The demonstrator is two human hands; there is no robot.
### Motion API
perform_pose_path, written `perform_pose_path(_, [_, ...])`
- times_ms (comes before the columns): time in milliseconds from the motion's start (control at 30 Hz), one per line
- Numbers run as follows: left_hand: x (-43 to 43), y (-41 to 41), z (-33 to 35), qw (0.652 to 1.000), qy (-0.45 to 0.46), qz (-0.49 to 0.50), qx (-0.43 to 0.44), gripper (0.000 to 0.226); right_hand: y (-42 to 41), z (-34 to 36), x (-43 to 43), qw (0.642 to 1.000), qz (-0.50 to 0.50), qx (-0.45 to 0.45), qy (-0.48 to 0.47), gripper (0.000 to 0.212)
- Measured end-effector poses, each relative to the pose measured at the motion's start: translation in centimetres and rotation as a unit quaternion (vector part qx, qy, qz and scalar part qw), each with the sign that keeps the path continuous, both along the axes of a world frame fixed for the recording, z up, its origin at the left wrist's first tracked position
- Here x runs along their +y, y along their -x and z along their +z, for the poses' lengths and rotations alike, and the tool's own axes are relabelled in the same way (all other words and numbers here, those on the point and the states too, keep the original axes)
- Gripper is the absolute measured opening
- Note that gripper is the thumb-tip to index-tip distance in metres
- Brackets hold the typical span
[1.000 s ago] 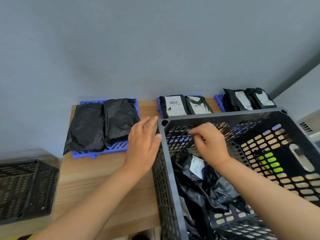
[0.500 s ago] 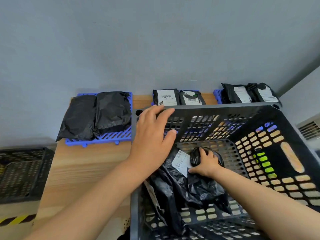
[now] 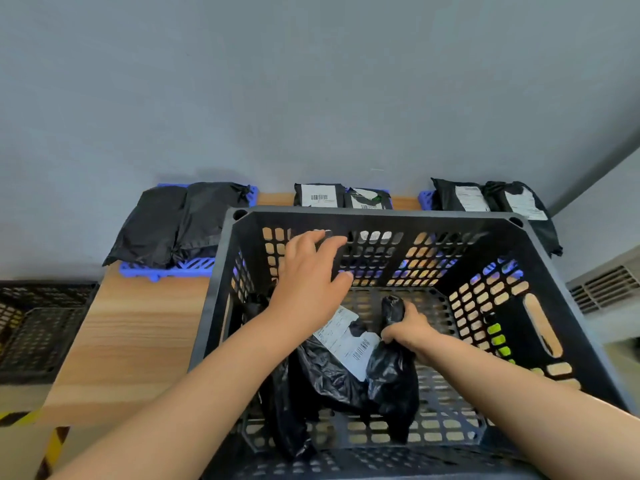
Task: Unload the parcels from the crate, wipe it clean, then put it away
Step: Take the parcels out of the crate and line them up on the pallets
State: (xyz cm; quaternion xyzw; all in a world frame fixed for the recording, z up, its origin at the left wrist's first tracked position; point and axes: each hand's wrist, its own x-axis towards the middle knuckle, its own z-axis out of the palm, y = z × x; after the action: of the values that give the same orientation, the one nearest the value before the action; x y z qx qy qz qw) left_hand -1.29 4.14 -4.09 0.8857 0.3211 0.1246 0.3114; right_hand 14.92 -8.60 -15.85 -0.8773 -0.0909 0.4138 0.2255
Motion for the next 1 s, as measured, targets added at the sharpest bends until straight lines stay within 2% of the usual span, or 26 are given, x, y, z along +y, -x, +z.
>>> perform_pose_path(100, [-0.3, -0.2, -1.2, 1.0, -0.007, 0.005, 0.016, 0.051, -0.4, 0.7, -0.6, 0.999, 0.03, 0.03, -0.018, 0.102])
perform_pose_path(233, [0.3, 0.0, -2.9, 0.995, -0.056, 0.006, 0.083, 0.05, -1.3, 2.2, -1.3, 0.992, 0.097, 0.075, -0.027, 0.064])
perform_pose_path(333, [0.6, 0.0, -3.4, 0.991, -0.092, 0.0, 0.099, 0.048, -1.8, 3.3, -1.8, 0.992, 0.061, 0.094, -0.052, 0.041])
perform_pose_path(500, [0.1, -0.3, -3.5, 0.988, -0.089, -0.023, 0.125, 0.051, -2.4, 4.0, -2.0, 0.98, -0.015, 0.165, -0.11, 0.039])
perform_pose_path(767, [0.0, -0.9, -3.3, 0.986, 0.044, -0.046, 0.153, 0.08, -3.4, 8.0, -0.8, 0.944, -0.064, 0.215, -0.241, 0.042])
perform_pose_path(1000, [-0.5, -1.0, -3.4, 0.966, 0.22, -0.036, 0.129, 0.092, -3.5, 9.8, 0.1, 0.895, -0.146, 0.261, -0.332, 0.038])
